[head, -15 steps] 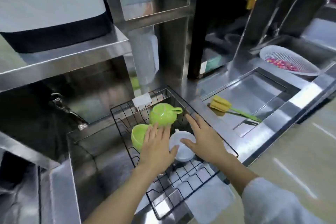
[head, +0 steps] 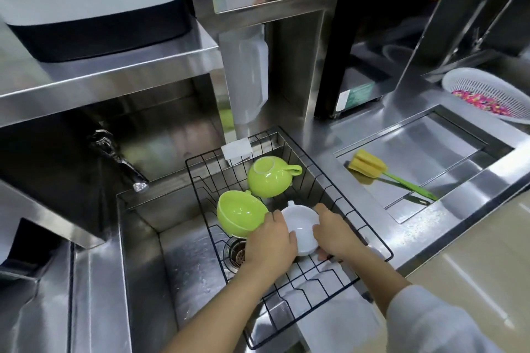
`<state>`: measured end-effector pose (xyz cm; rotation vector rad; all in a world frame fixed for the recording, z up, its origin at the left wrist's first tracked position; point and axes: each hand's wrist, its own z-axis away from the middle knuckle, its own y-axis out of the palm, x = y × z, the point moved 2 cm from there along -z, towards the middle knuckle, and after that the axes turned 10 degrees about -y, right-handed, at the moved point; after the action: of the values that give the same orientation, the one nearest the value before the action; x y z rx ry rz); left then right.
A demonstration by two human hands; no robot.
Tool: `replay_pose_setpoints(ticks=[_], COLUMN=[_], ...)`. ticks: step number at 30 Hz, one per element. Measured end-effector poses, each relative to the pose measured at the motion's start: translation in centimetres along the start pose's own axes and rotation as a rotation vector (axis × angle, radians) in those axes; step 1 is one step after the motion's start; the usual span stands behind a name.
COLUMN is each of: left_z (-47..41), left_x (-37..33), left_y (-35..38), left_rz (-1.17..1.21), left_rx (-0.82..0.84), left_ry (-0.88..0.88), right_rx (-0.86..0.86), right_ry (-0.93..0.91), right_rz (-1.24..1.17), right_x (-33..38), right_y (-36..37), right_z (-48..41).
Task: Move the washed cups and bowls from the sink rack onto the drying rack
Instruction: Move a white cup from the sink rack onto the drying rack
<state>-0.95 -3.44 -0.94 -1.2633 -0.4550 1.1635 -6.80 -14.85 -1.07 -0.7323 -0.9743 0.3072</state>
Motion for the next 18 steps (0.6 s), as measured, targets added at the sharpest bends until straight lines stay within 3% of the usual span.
replay_pose_setpoints(ticks=[6, 11, 18], left_z=[-0.2, 0.8, 3.9], left_x=[0.9, 1.3, 5.0], left_y=[-1.4, -5.6, -10.8], left_rz=[0.567, 1.152, 1.456], left_rx=[0.137, 0.295, 0.174], left_ry=[-0.206, -0.364, -0.357], right_rx=[-0.089, -0.271, -0.473], right_ry=[-0.092, -0.391, -0.793], right_rz=[0.002, 0.072, 0.352], right_x=[0.7, 5.3, 14.8], right_y=[-0.6, -2.1, -0.7], right_z=[0.9, 2.6, 6.4])
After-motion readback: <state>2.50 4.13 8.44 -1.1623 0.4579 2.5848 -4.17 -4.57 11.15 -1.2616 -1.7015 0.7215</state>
